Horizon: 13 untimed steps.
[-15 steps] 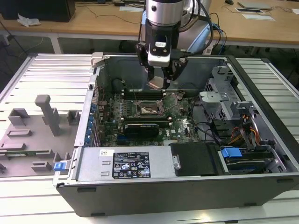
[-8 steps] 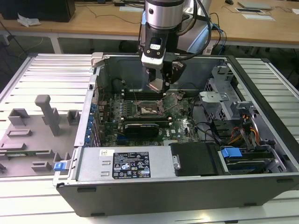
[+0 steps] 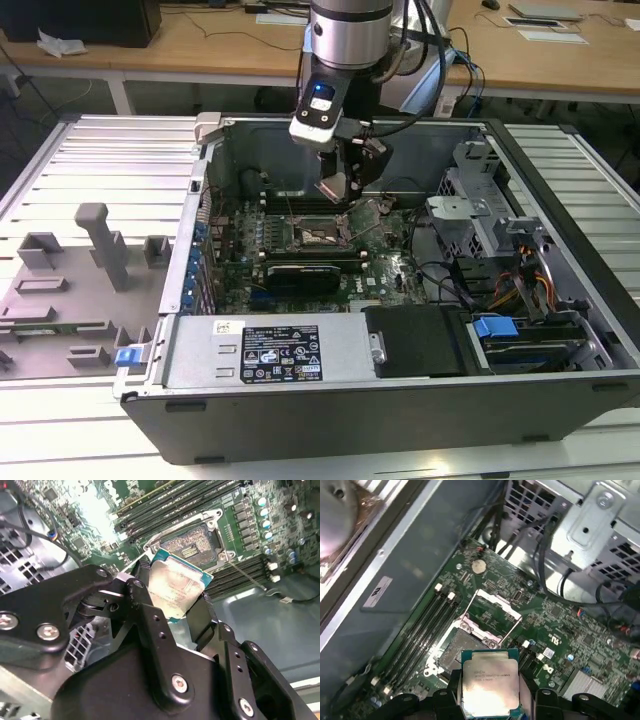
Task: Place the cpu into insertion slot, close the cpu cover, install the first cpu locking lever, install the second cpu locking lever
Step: 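Place the cpu into insertion slot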
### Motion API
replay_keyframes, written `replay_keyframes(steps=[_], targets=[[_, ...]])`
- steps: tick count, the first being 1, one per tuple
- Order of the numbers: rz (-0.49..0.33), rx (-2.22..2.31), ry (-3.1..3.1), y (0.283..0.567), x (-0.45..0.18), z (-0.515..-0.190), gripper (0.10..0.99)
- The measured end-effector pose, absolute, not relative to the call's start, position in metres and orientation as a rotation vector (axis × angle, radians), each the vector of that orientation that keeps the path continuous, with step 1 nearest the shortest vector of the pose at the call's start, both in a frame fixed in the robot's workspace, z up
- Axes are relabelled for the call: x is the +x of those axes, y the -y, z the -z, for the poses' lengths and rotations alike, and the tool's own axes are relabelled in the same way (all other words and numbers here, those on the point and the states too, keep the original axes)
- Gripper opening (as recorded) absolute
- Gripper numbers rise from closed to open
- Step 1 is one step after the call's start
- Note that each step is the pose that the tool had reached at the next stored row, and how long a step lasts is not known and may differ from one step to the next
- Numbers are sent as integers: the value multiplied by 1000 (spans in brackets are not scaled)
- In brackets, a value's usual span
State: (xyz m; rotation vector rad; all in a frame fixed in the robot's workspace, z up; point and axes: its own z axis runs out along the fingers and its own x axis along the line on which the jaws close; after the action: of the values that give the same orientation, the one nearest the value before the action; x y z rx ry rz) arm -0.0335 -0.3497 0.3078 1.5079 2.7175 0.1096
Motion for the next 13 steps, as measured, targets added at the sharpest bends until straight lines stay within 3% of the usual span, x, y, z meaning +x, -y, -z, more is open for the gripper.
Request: replay_keyframes(steps=[13], targets=[[-101, 1885, -2459, 350, -34, -298, 541]])
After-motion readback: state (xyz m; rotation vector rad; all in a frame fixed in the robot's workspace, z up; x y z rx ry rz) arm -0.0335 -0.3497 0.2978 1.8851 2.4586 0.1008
